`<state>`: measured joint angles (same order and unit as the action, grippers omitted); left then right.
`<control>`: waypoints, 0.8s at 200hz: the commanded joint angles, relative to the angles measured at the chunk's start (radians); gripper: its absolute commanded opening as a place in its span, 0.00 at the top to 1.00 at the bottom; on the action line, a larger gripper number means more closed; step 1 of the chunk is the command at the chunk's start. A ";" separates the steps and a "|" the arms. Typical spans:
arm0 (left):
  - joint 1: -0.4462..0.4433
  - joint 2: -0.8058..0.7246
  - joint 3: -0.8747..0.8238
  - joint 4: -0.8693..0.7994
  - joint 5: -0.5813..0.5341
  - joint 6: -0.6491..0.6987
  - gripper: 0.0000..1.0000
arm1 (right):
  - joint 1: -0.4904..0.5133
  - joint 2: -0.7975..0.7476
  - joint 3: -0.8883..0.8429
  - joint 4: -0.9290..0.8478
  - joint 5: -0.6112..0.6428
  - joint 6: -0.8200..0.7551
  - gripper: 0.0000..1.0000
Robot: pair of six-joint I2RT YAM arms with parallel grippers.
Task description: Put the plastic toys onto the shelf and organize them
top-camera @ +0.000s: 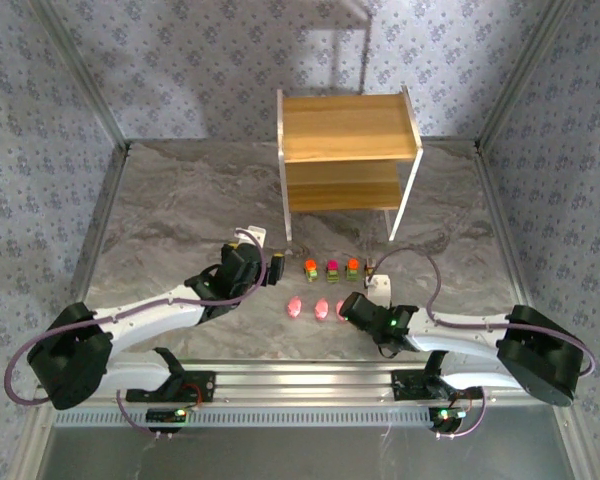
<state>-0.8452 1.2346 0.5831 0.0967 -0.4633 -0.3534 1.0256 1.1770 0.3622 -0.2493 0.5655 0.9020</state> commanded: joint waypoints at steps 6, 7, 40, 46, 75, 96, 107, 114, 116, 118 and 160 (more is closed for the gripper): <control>0.003 0.006 0.029 -0.014 0.003 -0.012 0.05 | 0.004 -0.040 -0.005 -0.051 0.043 0.021 0.72; 0.003 0.006 0.029 -0.014 0.003 -0.012 0.05 | 0.005 -0.043 -0.004 -0.054 0.044 0.020 0.72; 0.003 0.003 0.029 -0.015 0.003 -0.012 0.05 | 0.016 -0.109 0.034 -0.139 0.054 0.029 0.73; 0.003 0.002 0.029 -0.015 0.004 -0.012 0.05 | 0.018 -0.119 0.045 -0.156 0.058 0.031 0.73; 0.003 -0.001 0.029 -0.015 0.003 -0.012 0.05 | 0.022 -0.155 0.114 -0.246 0.068 0.041 0.73; 0.004 -0.001 0.029 -0.015 0.004 -0.010 0.05 | 0.023 -0.157 0.178 -0.305 0.072 0.042 0.73; 0.003 -0.003 0.029 -0.017 0.004 -0.010 0.05 | 0.021 -0.155 0.214 -0.322 0.071 0.030 0.73; 0.003 -0.005 0.029 -0.019 0.005 -0.011 0.05 | 0.020 -0.154 0.237 -0.328 0.071 0.017 0.73; 0.004 -0.006 0.029 -0.019 0.002 -0.010 0.05 | 0.020 -0.153 0.244 -0.330 0.072 0.014 0.73; 0.003 -0.007 0.029 -0.018 0.002 -0.010 0.05 | 0.019 -0.152 0.251 -0.332 0.074 0.010 0.73; 0.003 -0.026 0.021 -0.018 -0.008 -0.007 0.05 | -0.043 -0.109 0.389 -0.347 0.064 -0.062 0.73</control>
<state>-0.8444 1.2324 0.5865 0.0807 -0.4637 -0.3534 1.0229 1.0397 0.6712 -0.5484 0.6071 0.8902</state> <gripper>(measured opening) 0.951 0.273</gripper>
